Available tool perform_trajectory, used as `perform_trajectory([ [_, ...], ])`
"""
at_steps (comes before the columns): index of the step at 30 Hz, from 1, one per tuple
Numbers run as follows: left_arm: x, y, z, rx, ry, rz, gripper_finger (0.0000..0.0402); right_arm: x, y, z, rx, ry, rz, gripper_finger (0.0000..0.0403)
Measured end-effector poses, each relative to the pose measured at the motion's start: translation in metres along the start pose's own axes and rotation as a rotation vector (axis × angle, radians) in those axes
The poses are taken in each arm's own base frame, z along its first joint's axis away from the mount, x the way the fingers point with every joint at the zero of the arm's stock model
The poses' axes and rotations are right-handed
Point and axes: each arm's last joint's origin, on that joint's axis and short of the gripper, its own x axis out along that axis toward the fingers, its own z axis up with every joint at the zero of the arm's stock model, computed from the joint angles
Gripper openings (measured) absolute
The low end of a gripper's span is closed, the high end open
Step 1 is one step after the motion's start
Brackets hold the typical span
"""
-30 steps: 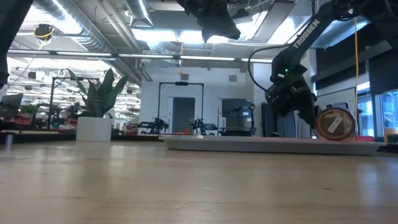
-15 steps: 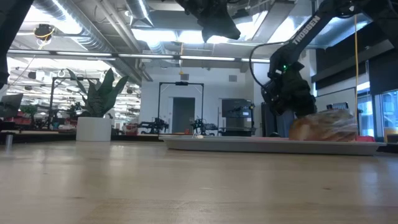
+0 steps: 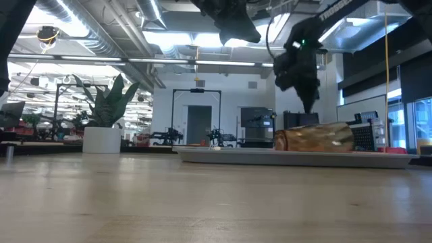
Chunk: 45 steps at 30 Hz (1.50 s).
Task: Pick and place plate/cup/fork/spoon on tray
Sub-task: Adjust the orange glass on the gray serving tray
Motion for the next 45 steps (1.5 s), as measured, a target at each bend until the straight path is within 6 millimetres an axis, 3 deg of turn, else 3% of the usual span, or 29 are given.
perform_trajectory([
  [10,0.0,0.0,0.0,-0.002,0.0,0.001,0.0045,-0.06,0.037,-0.041,0.151,-0.16,0.141,0.0004],
  [16,0.0,0.0,0.0,-0.004,0.0,0.001,0.0045,-0.071,0.052,-0.083,0.247,-0.261,0.13,0.0005],
  [22,0.0,0.0,0.0,-0.004,0.0,0.001,0.0045,-0.054,0.059,-0.118,0.364,-0.345,0.247,0.0005],
  [27,0.0,0.0,0.0,-0.004,0.0,0.001,0.0045,-0.025,0.06,-0.135,0.476,-0.304,0.274,0.0007],
  [36,0.0,0.0,0.0,-0.013,0.0,0.0,0.0045,0.017,0.057,-0.142,0.504,-0.214,0.384,0.006],
  [45,0.0,0.0,0.0,-0.044,0.0,-0.002,0.0045,0.028,0.05,-0.147,0.638,-0.158,0.232,0.007],
])
